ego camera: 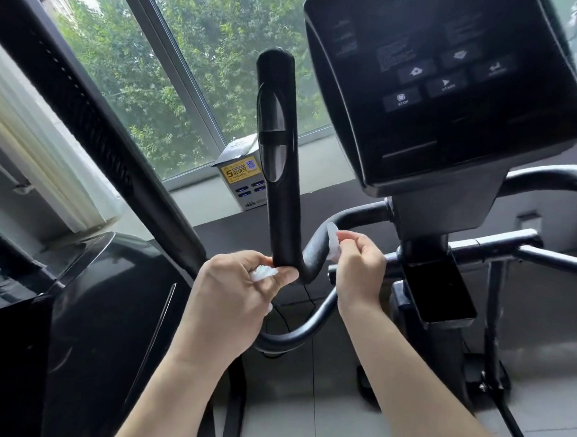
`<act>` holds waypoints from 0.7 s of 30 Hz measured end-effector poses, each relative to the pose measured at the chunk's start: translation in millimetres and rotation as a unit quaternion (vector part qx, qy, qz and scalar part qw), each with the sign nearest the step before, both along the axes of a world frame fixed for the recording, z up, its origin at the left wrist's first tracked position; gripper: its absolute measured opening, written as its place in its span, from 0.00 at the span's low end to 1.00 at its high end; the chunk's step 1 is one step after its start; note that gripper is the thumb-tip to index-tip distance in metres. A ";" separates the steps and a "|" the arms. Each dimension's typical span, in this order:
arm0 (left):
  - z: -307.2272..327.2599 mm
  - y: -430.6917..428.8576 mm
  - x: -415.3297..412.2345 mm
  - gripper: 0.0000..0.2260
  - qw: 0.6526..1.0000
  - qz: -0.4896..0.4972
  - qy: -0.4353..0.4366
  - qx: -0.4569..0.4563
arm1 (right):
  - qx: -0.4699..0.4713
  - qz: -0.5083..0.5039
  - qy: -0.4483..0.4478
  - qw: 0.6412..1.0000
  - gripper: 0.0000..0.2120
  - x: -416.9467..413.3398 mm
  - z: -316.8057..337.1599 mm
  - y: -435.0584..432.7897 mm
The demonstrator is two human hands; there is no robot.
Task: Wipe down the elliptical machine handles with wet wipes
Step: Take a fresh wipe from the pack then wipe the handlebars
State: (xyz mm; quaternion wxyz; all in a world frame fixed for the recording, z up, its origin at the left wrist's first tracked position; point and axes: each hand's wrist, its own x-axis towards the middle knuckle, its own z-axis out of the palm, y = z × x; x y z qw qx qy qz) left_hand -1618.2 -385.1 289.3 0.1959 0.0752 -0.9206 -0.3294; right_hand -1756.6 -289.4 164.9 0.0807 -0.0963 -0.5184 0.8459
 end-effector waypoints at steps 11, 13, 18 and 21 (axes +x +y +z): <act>3.5 0.1 0.1 0.07 1.000 -0.004 -0.015 -0.003 | -0.114 -0.074 -0.069 0.988 0.02 -32.0 -3.3 -13.3; 4.3 0.4 0.2 0.08 1.000 -0.003 -0.016 -0.004 | -0.128 -0.059 -0.086 0.986 0.02 -28.7 -5.9 -16.5; 2.7 -0.4 0.3 0.08 1.000 -0.002 -0.014 -0.002 | -0.111 0.013 -0.016 0.994 0.08 -13.6 -11.8 -5.3; 1.7 -0.9 0.3 0.08 1.000 0.000 -0.013 -0.004 | -0.053 0.087 0.041 0.994 0.10 9.3 -20.9 8.5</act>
